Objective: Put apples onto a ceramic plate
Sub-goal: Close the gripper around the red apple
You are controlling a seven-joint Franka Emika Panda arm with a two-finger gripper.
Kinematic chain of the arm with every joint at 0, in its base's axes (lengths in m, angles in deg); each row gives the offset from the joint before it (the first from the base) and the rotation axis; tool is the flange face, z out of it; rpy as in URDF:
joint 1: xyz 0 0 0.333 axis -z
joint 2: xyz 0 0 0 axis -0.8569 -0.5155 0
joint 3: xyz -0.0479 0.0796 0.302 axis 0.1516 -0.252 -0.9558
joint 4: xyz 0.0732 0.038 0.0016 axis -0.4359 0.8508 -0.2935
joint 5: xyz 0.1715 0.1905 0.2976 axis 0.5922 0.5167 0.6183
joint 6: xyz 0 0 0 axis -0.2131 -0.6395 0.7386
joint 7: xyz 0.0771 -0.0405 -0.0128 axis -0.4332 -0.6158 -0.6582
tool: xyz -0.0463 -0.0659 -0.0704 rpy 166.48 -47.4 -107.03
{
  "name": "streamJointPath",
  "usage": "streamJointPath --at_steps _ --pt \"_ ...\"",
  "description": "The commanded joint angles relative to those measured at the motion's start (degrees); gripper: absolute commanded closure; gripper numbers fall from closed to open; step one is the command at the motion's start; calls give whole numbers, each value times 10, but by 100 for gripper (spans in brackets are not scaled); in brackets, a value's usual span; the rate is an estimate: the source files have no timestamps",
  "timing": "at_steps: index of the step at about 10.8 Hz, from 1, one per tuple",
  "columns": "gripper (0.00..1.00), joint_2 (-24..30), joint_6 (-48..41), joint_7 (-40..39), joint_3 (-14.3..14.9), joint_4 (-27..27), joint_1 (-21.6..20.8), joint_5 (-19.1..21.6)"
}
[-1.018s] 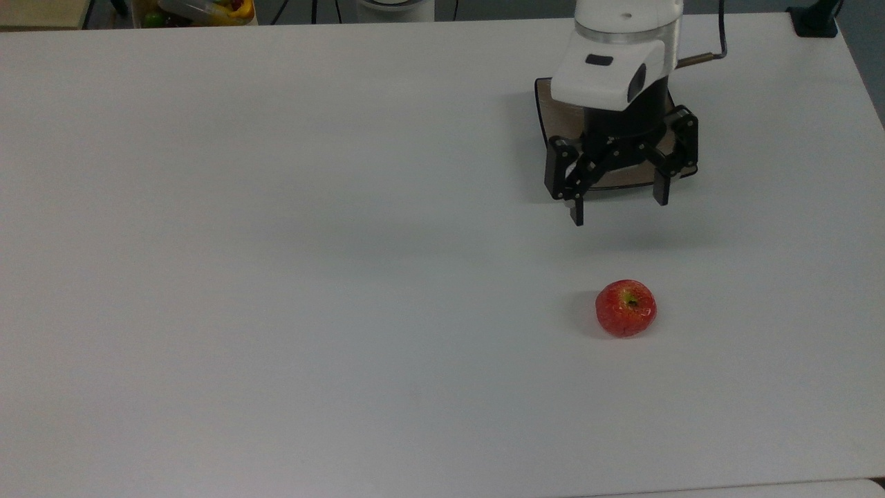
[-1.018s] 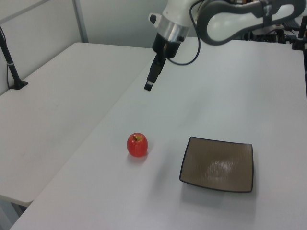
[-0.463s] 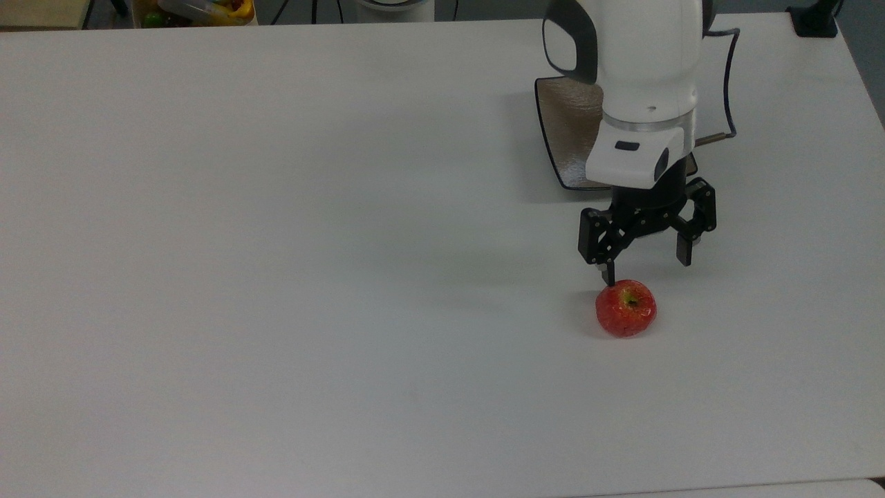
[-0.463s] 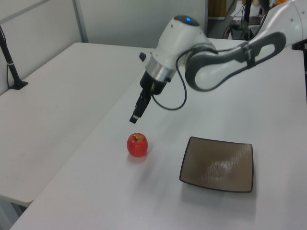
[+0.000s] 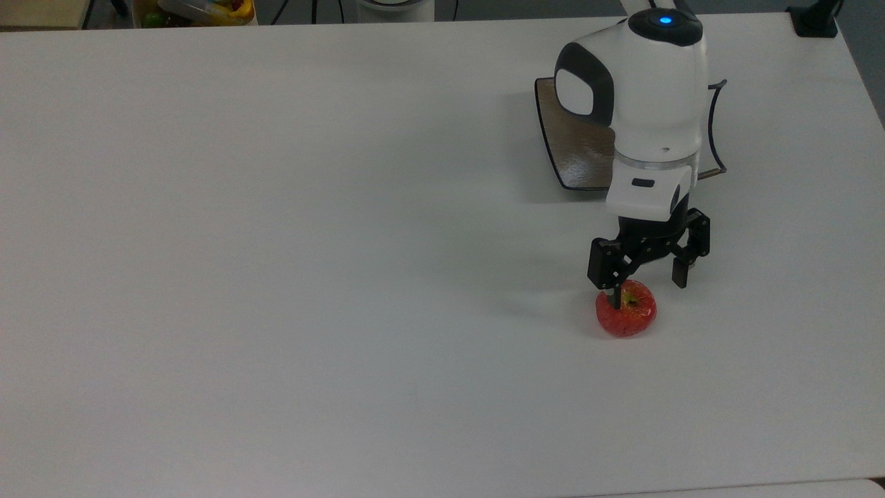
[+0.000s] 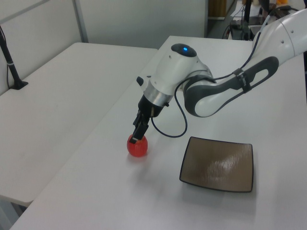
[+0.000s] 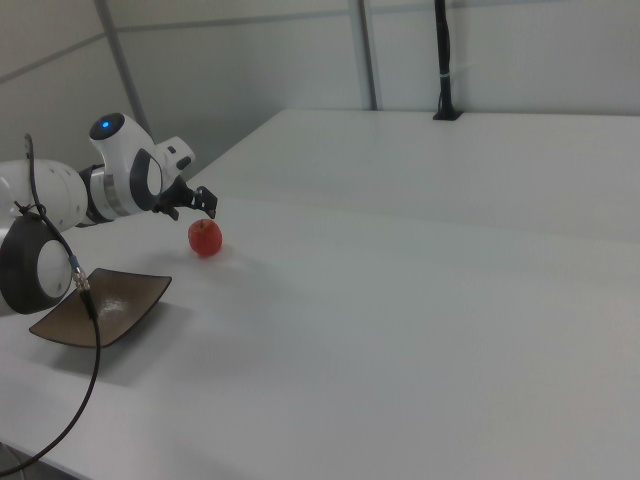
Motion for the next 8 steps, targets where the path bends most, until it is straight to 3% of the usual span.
streamJointPath --at_steps 1,4,7,8 --pt "0 -27 36 44 4 -9 -4 -47" --pt "0 -42 48 93 4 2 -3 -116" --pt "0 -49 48 97 4 2 -3 -125" --pt "7 -49 49 97 4 2 -2 -125"
